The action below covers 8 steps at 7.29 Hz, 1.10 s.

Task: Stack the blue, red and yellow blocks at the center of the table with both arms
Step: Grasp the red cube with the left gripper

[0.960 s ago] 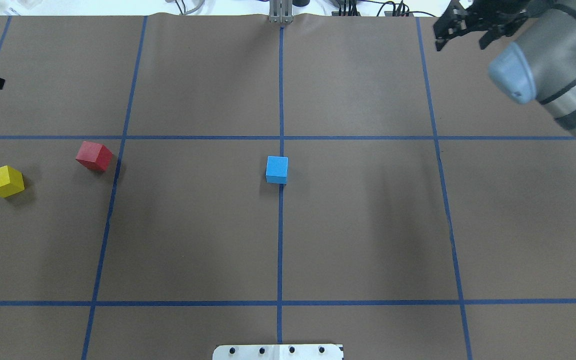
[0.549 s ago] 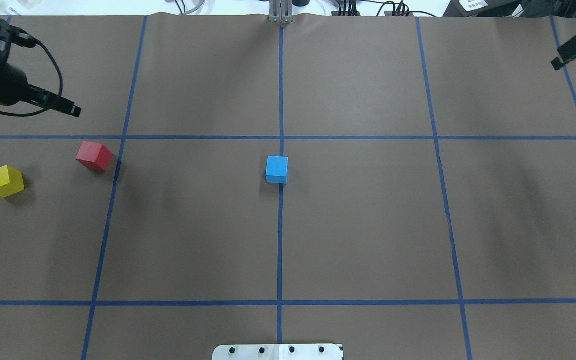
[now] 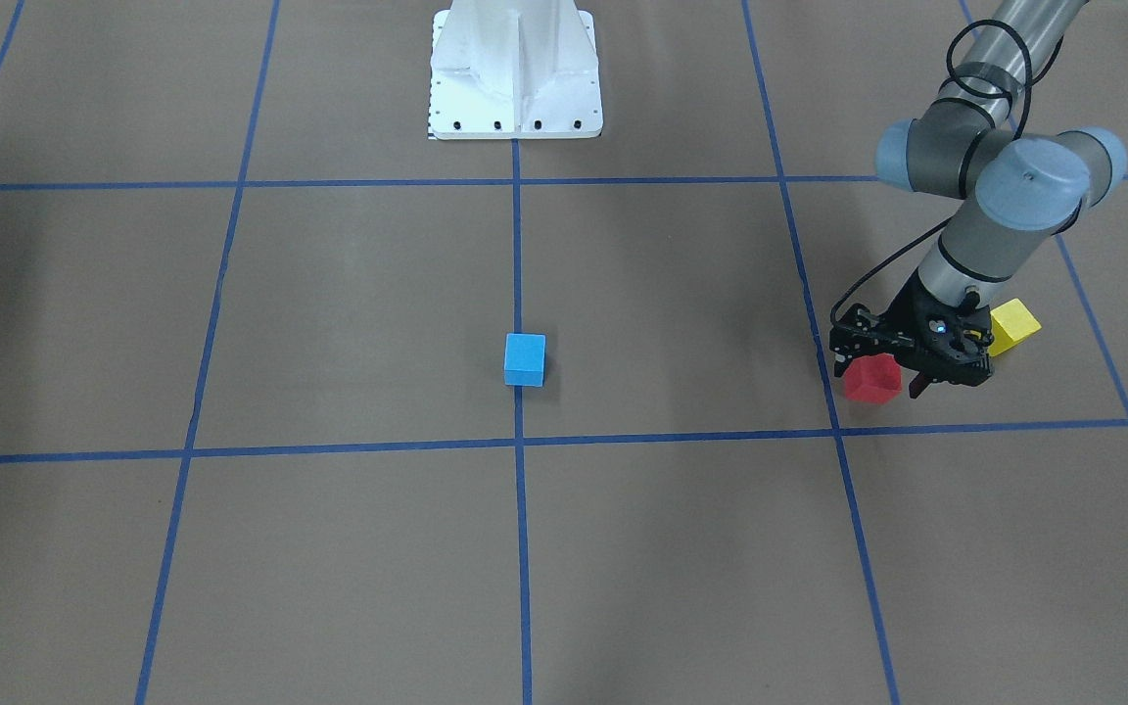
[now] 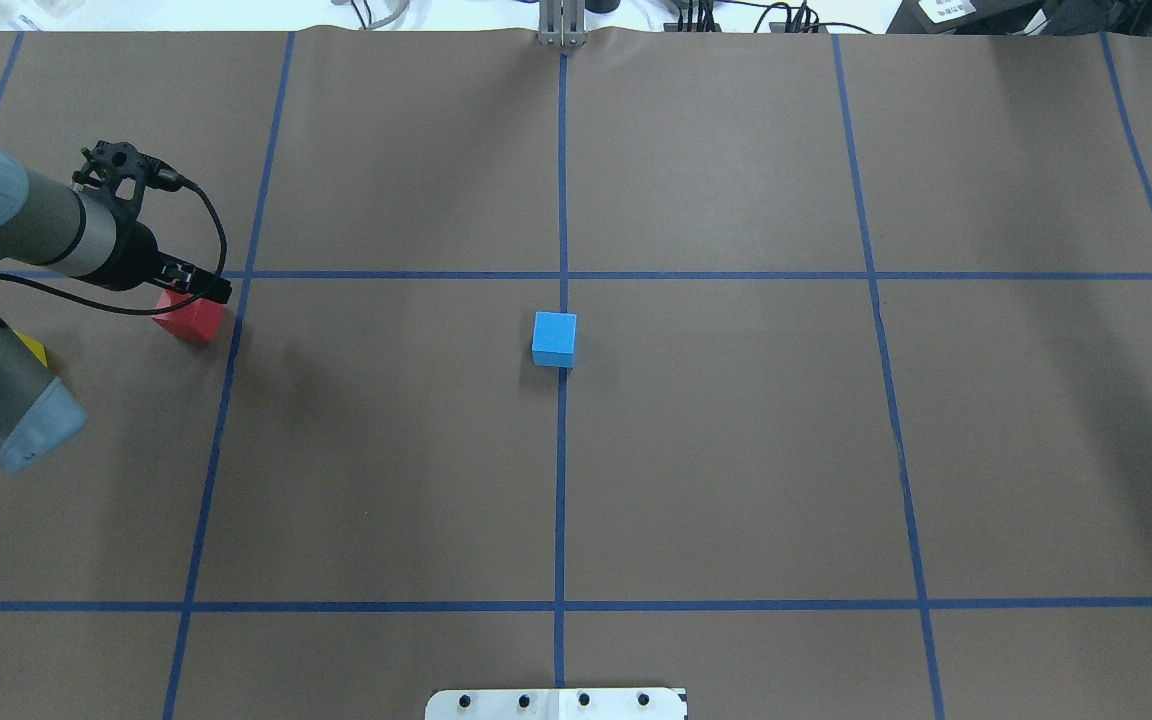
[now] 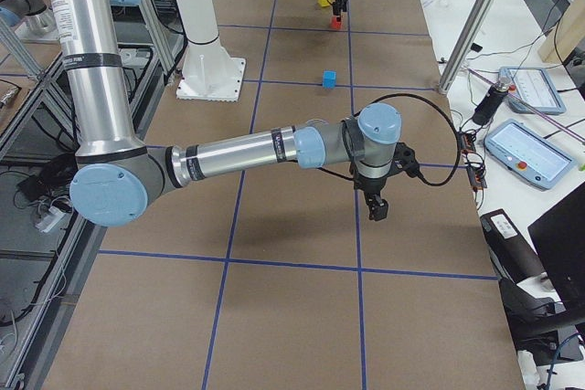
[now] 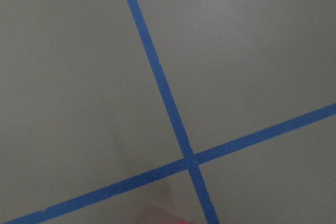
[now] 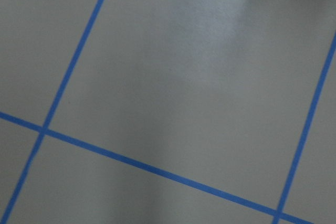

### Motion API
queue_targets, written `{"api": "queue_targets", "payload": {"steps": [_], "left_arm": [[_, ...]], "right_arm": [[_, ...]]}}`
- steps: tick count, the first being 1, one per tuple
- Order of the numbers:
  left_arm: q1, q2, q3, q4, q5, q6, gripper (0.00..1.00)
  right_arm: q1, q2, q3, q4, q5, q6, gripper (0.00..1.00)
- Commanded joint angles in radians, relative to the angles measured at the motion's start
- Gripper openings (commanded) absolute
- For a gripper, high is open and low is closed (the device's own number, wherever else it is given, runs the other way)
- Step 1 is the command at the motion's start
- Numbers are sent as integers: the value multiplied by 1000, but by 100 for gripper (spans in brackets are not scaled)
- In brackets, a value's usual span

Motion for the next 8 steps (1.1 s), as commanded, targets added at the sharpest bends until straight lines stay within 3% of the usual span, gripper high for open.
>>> {"api": "queue_targets", "payload": {"steps": [1, 2, 3, 4, 6, 8], "left_arm": [[4, -9, 51, -1, 5, 11, 100], [14, -12, 64, -7, 3, 11, 97], [17, -9, 65, -7, 5, 11, 39], [17, -6, 62, -7, 6, 11, 0], [15, -2, 17, 10, -9, 11, 0], [7, -47, -94, 206, -38, 10, 0]], "right_arm": [[3, -10, -8, 1, -4, -7, 100], [3, -19, -8, 1, -5, -7, 100], [4, -19, -8, 1, -5, -7, 100], [4, -21, -12, 1, -8, -7, 100], [7, -53, -21, -1, -10, 2, 100], [32, -91, -23, 1, -13, -4, 100]]}}
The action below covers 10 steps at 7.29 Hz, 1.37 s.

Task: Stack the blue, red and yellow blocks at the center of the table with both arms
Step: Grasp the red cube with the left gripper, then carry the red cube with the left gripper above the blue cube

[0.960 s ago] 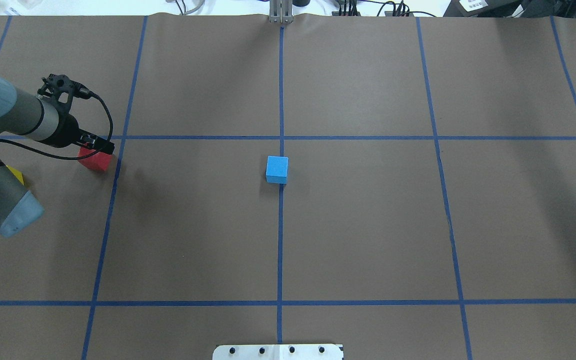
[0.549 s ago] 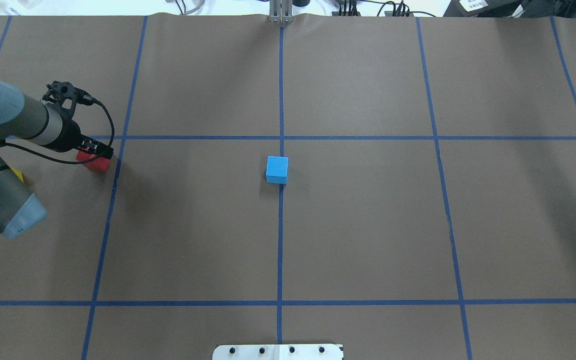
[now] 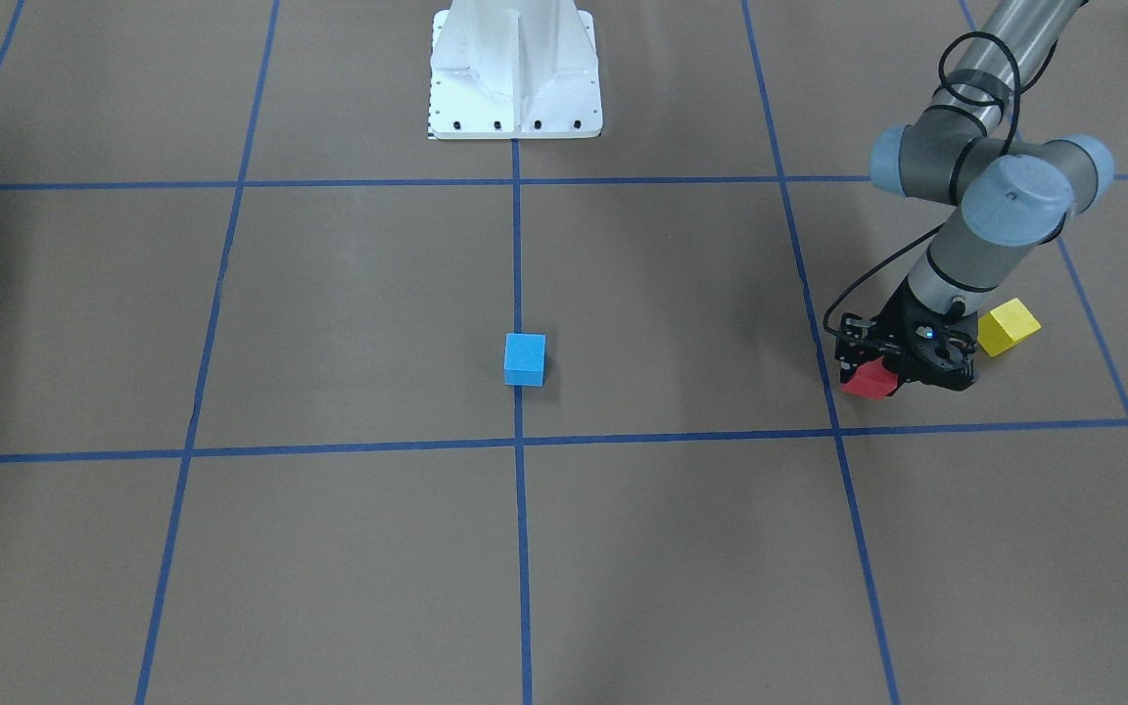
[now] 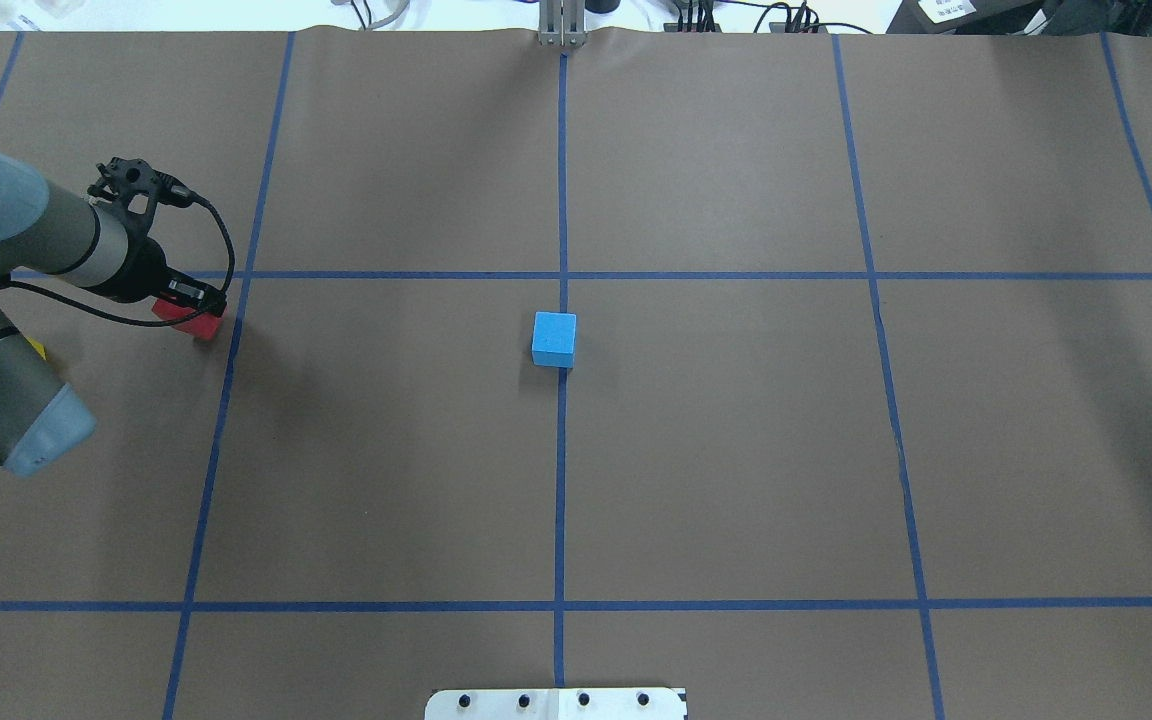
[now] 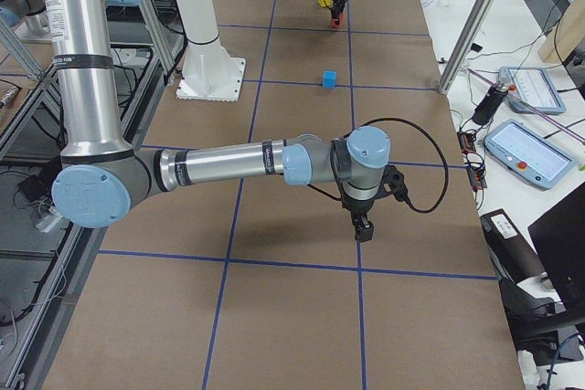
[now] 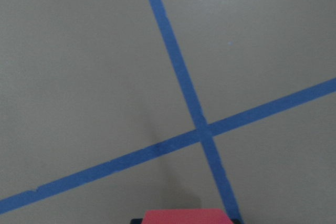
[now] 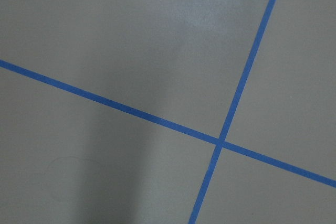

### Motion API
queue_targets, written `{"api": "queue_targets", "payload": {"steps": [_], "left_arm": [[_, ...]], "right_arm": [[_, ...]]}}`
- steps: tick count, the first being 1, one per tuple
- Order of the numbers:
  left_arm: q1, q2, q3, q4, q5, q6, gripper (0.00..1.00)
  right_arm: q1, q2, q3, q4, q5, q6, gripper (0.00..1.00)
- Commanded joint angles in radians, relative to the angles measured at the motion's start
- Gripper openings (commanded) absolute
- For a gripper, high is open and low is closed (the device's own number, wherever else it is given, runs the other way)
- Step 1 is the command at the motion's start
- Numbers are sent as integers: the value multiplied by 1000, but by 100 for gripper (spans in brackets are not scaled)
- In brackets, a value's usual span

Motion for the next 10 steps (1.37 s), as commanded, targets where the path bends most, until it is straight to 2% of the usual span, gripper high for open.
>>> {"api": "queue_targets", "payload": {"steps": [1, 3, 5, 7, 8, 10], "left_arm": [[-4, -107, -112, 263, -9, -4, 0], [2, -304, -103, 449, -7, -75, 0], [95, -424, -70, 476, -3, -244, 0], [195, -613, 94, 474, 89, -379, 0], [221, -638, 133, 471, 106, -381, 0], [266, -641, 135, 462, 153, -382, 0]], "right_arm": [[12, -61, -3, 1, -19, -4, 100], [17, -117, -7, 1, -55, -3, 100], [46, -152, -8, 1, -57, -4, 100], [52, -152, -8, 0, -57, -1, 100], [52, -152, -8, -1, -57, 1, 100], [52, -151, -7, 1, -54, 1, 100]]}}
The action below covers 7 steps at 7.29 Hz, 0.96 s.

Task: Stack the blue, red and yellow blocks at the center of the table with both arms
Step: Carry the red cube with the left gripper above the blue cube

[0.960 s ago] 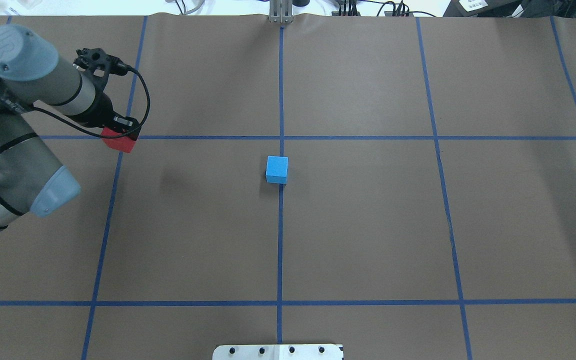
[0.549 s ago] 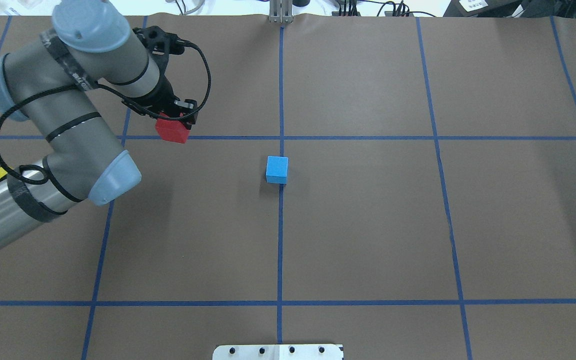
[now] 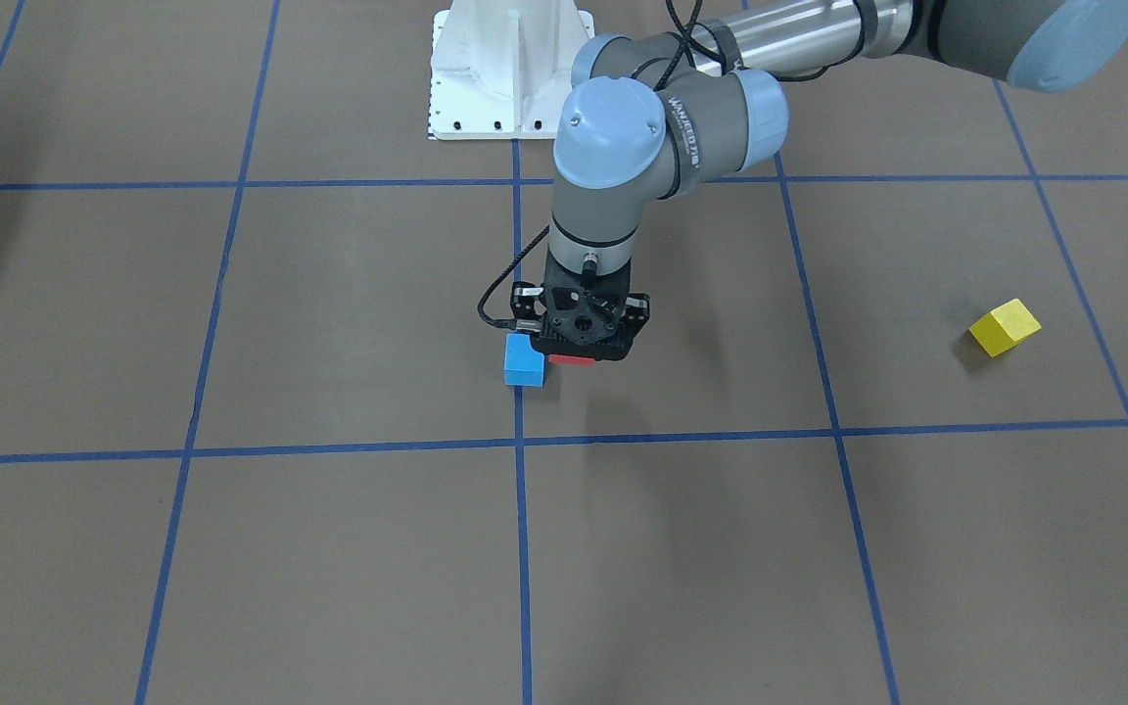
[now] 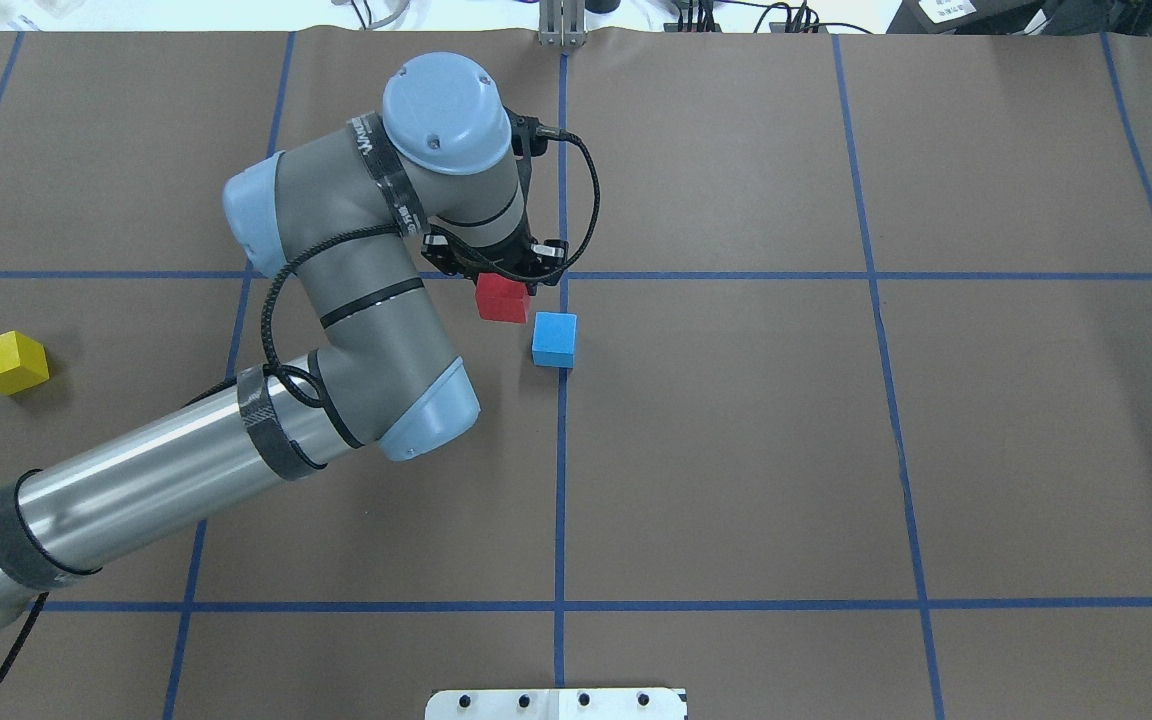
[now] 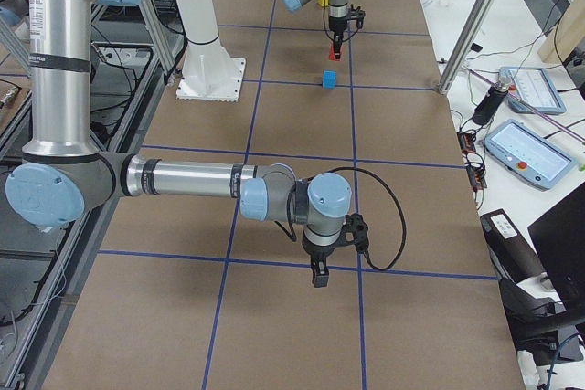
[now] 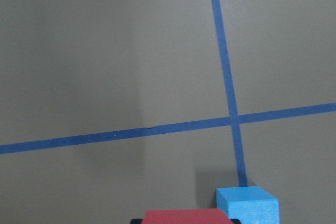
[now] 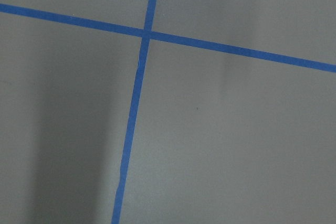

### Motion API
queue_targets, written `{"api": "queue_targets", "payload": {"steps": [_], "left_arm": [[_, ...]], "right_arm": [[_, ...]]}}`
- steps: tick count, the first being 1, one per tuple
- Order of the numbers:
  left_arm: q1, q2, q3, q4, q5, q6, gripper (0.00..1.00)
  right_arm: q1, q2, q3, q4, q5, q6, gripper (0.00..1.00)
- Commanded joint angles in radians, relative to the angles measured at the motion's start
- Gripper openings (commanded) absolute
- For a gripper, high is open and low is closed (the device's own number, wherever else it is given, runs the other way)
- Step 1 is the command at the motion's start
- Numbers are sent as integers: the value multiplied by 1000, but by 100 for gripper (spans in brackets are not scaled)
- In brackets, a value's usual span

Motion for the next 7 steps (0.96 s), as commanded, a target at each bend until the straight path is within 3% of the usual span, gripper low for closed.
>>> {"api": "queue_targets", "payload": {"steps": [1, 7], "left_arm": [[39, -15, 9, -5, 26, -6, 0], [74, -36, 68, -67, 81, -32, 0]], "right_arm": [[0, 1, 1, 1, 2, 0, 100], [0, 2, 3, 1, 2, 2, 100]]}}
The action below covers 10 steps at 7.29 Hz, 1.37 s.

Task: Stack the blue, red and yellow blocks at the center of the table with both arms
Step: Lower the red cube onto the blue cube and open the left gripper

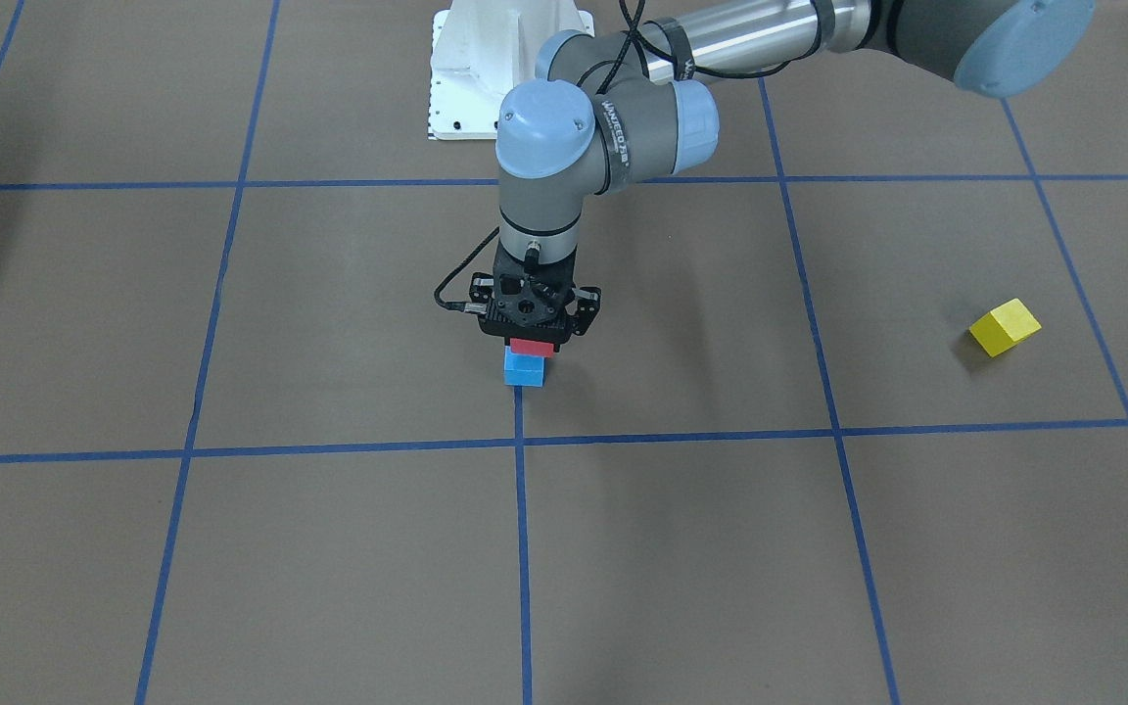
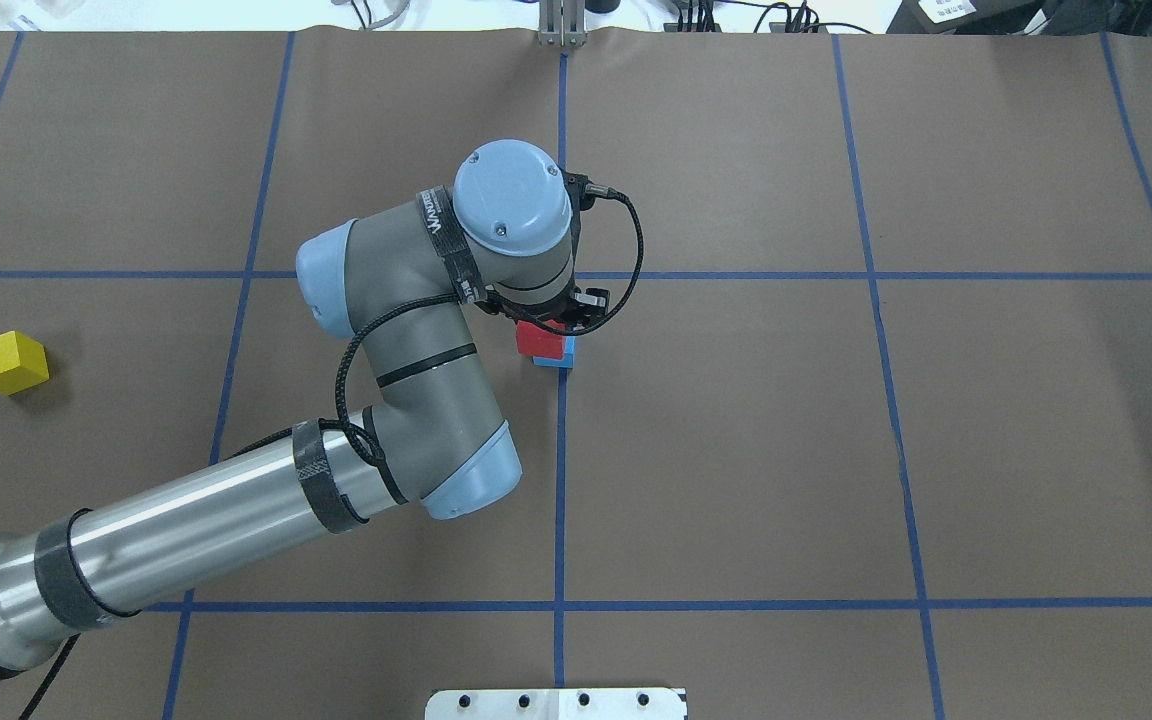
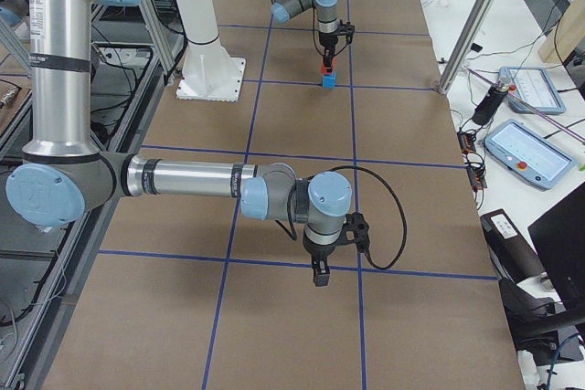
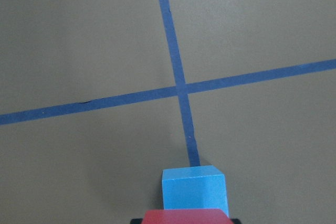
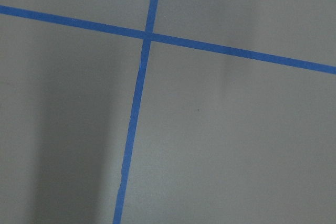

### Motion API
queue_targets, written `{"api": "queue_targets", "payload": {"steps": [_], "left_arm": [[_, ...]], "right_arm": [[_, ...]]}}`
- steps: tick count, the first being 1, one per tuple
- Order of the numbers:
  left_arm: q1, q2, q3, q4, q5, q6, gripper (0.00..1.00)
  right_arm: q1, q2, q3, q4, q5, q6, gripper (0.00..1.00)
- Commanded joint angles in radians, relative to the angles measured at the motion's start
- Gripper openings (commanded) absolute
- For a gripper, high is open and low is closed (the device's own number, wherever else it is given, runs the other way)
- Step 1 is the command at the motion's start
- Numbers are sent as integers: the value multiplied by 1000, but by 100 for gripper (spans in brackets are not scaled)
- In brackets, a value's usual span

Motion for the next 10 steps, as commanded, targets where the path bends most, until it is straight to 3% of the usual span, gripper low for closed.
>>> {"api": "queue_targets", "payload": {"steps": [1, 10], "left_arm": [[-1, -30, 28, -3, 1, 0, 0], [-10, -38, 62, -6, 1, 6, 0]], "right_arm": [[0, 2, -1, 0, 0, 0, 100], [0, 8, -3, 0, 0, 6, 100]]}}
